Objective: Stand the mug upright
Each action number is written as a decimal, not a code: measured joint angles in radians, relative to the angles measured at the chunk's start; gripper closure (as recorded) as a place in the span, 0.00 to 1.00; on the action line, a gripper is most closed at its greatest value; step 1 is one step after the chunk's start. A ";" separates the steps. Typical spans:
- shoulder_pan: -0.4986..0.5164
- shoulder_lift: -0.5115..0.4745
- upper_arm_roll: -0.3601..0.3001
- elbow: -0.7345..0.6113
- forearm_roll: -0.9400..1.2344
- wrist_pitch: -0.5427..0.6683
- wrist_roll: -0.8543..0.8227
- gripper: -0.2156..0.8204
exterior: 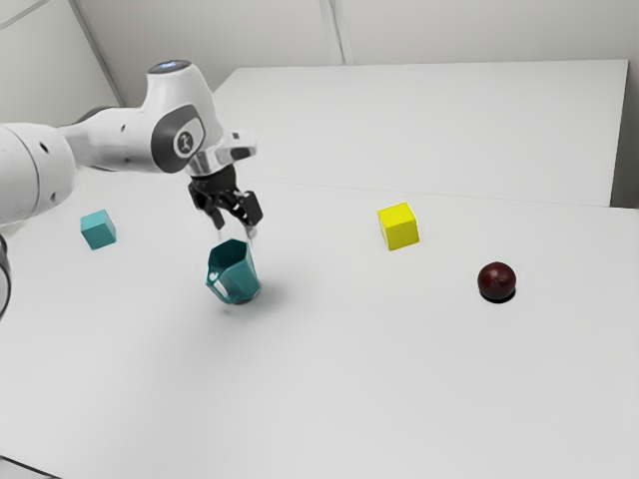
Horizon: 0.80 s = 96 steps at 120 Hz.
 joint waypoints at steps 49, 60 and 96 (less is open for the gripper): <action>0.005 -0.075 0.008 0.254 -0.008 -0.287 -0.003 0.22; 0.005 -0.083 0.008 0.254 -0.008 -0.317 -0.002 0.22; 0.015 -0.089 0.008 0.252 -0.011 -0.357 0.002 0.21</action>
